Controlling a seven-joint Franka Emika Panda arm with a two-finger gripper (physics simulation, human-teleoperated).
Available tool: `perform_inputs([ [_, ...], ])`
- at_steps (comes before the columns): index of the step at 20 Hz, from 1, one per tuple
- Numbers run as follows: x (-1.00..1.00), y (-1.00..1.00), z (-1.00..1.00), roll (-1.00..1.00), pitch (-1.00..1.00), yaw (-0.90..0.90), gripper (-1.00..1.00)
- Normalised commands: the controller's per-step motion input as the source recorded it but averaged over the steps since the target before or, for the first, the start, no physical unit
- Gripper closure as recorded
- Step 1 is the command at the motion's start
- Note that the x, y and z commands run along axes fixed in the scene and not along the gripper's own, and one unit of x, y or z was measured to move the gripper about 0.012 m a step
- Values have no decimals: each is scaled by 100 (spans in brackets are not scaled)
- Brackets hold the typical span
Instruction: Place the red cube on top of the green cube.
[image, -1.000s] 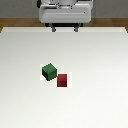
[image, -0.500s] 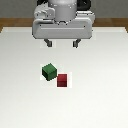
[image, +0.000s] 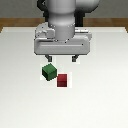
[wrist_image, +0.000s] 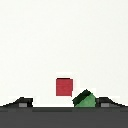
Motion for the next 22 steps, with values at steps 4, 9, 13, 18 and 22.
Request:
perform_inputs([
  [4, 0, 0, -100, 0, 0, 0, -100],
  [9, 0, 0, -100, 0, 0, 0, -100],
  [13, 0, 0, -75, 0, 0, 0, -100],
  [18, 0, 0, 0, 0, 0, 0, 100],
  [22, 0, 0, 25, 0, 0, 0, 100],
])
